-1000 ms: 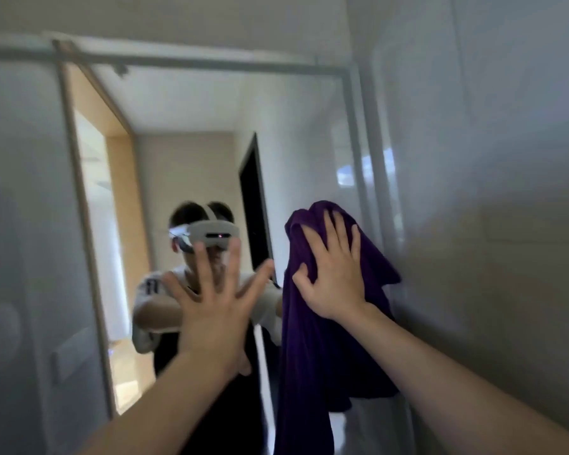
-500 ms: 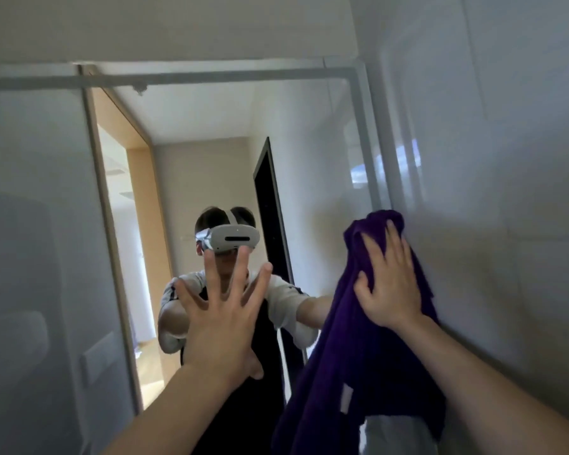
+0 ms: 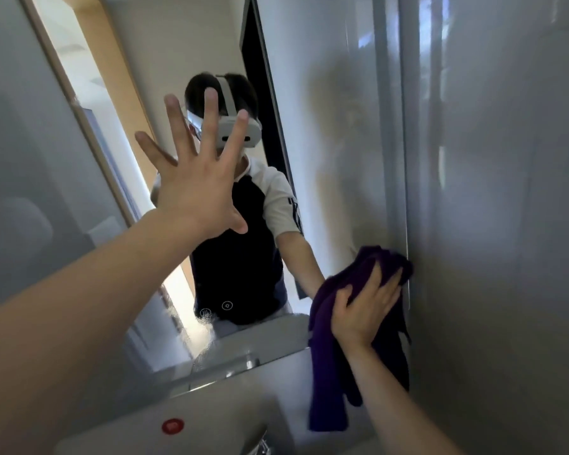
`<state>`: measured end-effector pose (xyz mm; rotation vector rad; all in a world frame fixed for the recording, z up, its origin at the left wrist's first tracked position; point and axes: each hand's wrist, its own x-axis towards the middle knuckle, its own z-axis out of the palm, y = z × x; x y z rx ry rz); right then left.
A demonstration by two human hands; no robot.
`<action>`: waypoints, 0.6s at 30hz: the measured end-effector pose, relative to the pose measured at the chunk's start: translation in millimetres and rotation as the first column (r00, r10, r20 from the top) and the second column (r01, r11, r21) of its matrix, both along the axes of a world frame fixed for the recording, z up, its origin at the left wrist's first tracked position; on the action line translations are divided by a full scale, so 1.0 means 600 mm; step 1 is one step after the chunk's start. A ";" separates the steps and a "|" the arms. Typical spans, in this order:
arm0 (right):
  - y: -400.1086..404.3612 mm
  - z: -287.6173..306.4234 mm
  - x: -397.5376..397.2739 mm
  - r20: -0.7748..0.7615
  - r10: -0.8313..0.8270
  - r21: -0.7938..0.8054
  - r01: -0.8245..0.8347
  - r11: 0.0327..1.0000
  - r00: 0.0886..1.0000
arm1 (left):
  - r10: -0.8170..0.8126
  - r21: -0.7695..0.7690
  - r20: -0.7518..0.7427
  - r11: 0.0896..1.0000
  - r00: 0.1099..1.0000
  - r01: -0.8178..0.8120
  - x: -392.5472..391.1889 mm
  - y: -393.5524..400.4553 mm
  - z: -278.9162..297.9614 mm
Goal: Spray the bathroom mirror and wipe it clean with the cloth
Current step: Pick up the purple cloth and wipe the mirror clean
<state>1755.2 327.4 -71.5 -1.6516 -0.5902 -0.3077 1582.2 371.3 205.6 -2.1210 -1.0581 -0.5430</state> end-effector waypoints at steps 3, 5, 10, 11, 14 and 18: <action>0.016 -0.020 -0.075 -0.258 0.009 0.067 0.009 0.998 0.966 | -0.005 0.001 -0.001 1.000 1.000 0.005 0.001 -0.004 -0.001; 0.033 0.000 -0.132 -0.362 0.046 0.089 -0.014 0.996 0.931 | 0.000 0.004 -0.003 1.000 1.000 0.000 0.002 -0.004 -0.002; 0.051 0.011 -0.237 0.154 0.199 -0.118 -0.182 0.976 0.968 | -0.014 0.045 -0.053 0.999 0.998 0.017 -0.012 0.005 -0.009; 0.045 0.001 -0.232 0.295 0.262 -0.197 -0.210 0.958 0.919 | -0.016 0.062 -0.083 0.998 0.996 0.021 -0.022 0.007 -0.018; 0.024 -0.019 -0.162 0.541 0.340 -0.304 -0.198 0.932 0.769 | 0.012 0.119 -0.207 0.993 0.978 0.013 -0.065 0.017 -0.070; 0.008 -0.030 -0.091 0.649 0.348 -0.309 -0.183 0.933 0.676 | -0.014 0.162 -0.224 0.985 0.974 0.051 -0.134 0.044 -0.147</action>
